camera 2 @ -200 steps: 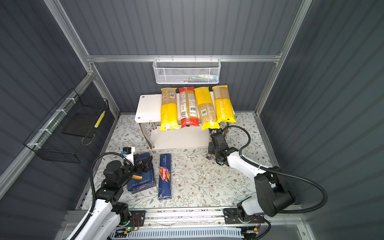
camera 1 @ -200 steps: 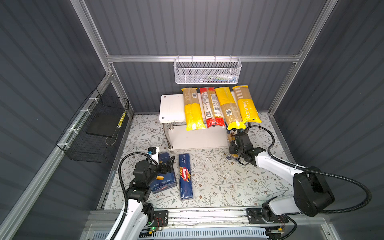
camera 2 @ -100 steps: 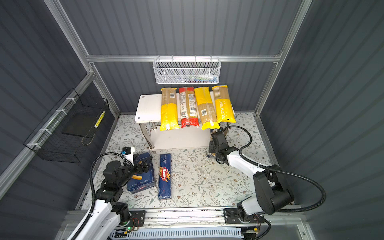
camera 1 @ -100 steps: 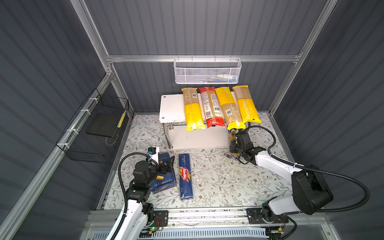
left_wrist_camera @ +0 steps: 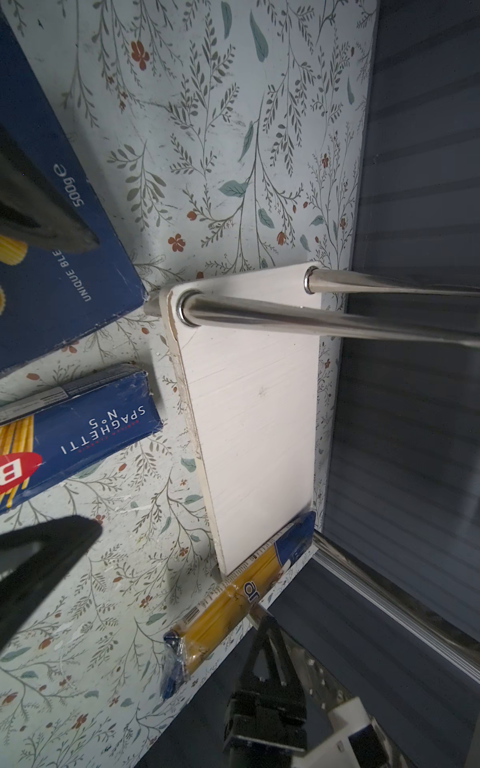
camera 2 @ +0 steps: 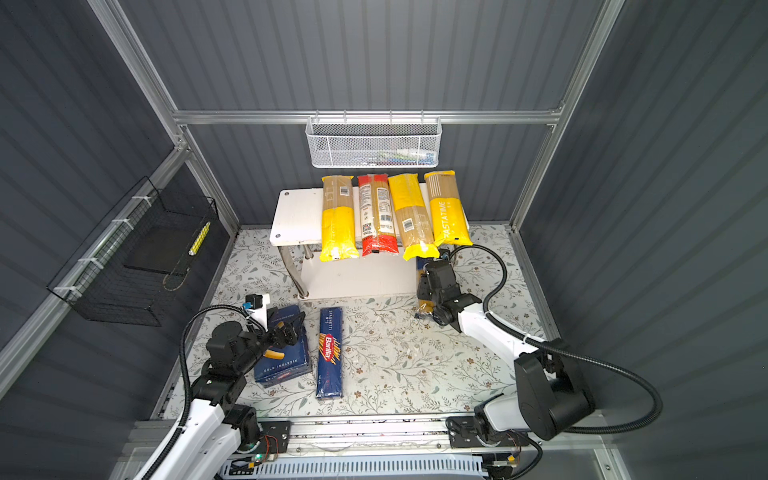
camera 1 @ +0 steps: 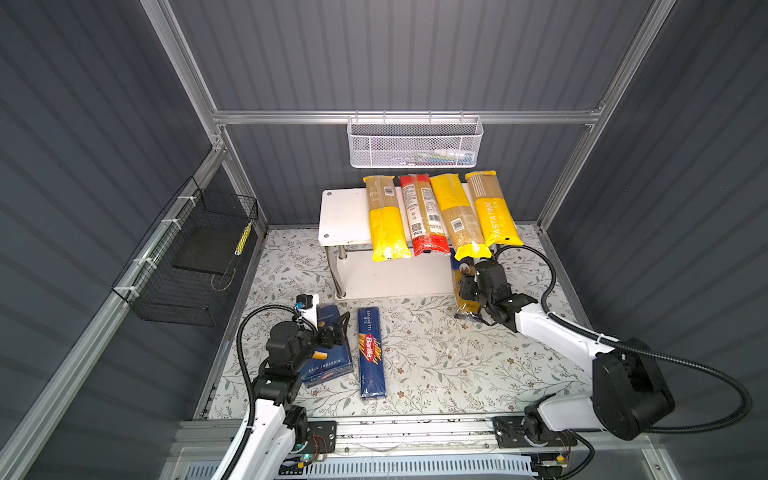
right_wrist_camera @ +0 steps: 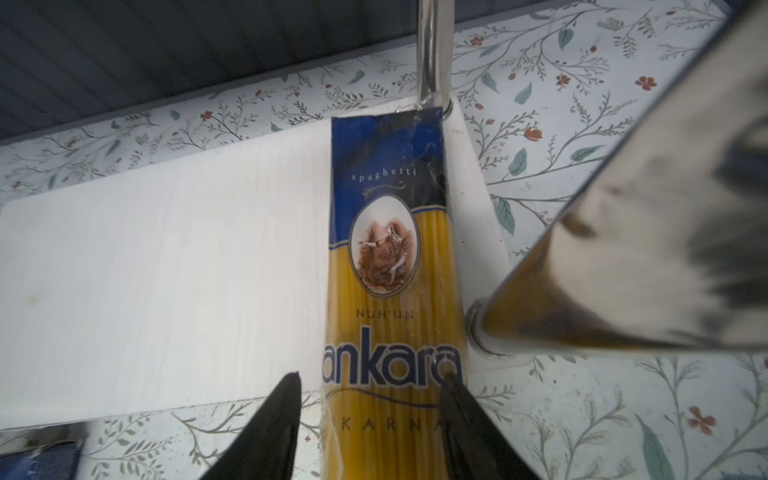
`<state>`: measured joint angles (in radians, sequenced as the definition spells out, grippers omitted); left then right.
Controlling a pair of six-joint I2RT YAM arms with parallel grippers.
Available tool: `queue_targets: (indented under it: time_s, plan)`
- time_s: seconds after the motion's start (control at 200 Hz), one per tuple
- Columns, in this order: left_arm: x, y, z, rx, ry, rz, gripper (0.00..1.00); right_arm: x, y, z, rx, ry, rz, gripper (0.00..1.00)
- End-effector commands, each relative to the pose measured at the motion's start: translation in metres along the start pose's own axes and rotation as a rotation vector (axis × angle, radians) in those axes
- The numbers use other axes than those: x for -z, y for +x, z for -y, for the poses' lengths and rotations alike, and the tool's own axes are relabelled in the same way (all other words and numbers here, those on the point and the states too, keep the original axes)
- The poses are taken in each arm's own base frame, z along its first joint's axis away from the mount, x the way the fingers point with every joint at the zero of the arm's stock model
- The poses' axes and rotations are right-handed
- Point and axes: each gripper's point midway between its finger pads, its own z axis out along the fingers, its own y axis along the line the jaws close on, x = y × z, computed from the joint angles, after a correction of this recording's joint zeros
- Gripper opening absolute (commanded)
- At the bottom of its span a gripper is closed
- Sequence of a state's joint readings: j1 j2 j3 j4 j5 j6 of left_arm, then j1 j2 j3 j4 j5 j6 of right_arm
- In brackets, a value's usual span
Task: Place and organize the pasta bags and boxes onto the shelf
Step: 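Lower the Ankara bag onto the lower shelf tier beside the leg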
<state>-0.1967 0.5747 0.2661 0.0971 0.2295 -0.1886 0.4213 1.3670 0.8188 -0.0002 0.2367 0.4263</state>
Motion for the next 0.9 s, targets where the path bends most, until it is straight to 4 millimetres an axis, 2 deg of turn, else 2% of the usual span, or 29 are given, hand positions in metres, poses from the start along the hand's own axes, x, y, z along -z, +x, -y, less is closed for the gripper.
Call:
queue_targets:
  time_s: [0.0, 0.185, 0.21, 0.335, 0.475, 0.65, 0.896]
  plan:
    - [-0.001, 0.008, 0.001, 0.004, 0.014, -0.019, 1.0, 0.017, 0.0, -0.004, -0.03, -0.051, 0.002, 0.56]
    - [-0.001, 0.008, 0.0, 0.004, 0.012, -0.019, 0.99, 0.051, 0.029, -0.007, -0.051, -0.124, -0.071, 0.58]
    - [-0.001, 0.008, 0.001, 0.004, 0.012, -0.018, 1.0, 0.062, 0.029, -0.008, -0.06, -0.142, -0.055, 0.58]
    - [-0.001, 0.008, 0.001, 0.002, 0.016, -0.016, 1.0, 0.09, 0.05, -0.007, -0.087, -0.187, -0.087, 0.58]
    - [0.001, 0.007, 0.003, -0.001, 0.021, -0.007, 0.99, 0.112, 0.072, -0.009, -0.132, -0.269, -0.127, 0.58]
    - [0.003, 0.006, 0.003, -0.002, 0.018, 0.001, 1.0, 0.114, 0.092, -0.01, -0.161, -0.305, -0.176, 0.59]
    - [0.003, 0.006, 0.003, -0.004, 0.021, -0.001, 0.99, 0.104, 0.102, -0.022, -0.199, -0.365, -0.195, 0.59]
